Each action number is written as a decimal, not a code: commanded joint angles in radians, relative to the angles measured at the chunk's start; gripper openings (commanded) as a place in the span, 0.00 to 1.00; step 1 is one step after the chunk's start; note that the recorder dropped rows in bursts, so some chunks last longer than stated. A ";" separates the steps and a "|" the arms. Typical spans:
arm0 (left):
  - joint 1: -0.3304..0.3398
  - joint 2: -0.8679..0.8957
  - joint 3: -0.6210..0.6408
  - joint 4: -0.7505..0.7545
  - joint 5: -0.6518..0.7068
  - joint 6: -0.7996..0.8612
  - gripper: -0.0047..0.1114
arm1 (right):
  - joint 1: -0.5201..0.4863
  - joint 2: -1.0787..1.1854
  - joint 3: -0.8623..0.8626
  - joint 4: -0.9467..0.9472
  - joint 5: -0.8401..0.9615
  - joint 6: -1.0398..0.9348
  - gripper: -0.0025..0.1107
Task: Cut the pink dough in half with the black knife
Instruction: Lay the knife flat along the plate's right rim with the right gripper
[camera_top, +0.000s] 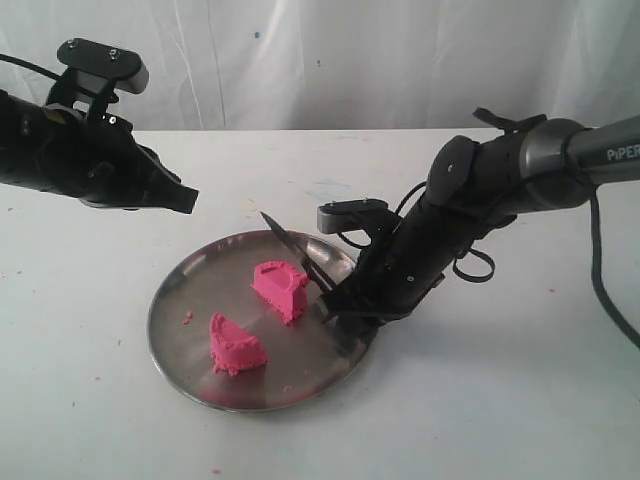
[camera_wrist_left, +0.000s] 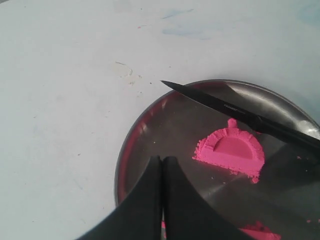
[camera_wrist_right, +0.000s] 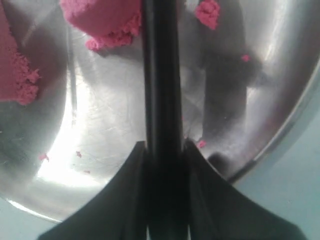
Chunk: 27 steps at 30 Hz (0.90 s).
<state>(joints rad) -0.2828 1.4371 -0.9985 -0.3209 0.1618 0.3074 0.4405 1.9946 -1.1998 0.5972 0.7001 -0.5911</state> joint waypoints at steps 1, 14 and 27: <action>0.002 -0.012 -0.002 -0.014 0.001 -0.005 0.04 | 0.001 0.002 0.002 -0.003 -0.003 -0.016 0.17; 0.002 -0.012 -0.002 -0.014 -0.003 -0.005 0.04 | 0.001 0.002 0.002 -0.005 -0.010 -0.018 0.33; 0.002 -0.012 -0.002 -0.014 -0.003 -0.005 0.04 | -0.001 -0.051 -0.061 -0.033 0.035 -0.016 0.33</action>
<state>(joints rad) -0.2828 1.4371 -0.9985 -0.3209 0.1534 0.3074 0.4405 1.9682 -1.2524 0.5840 0.7225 -0.5950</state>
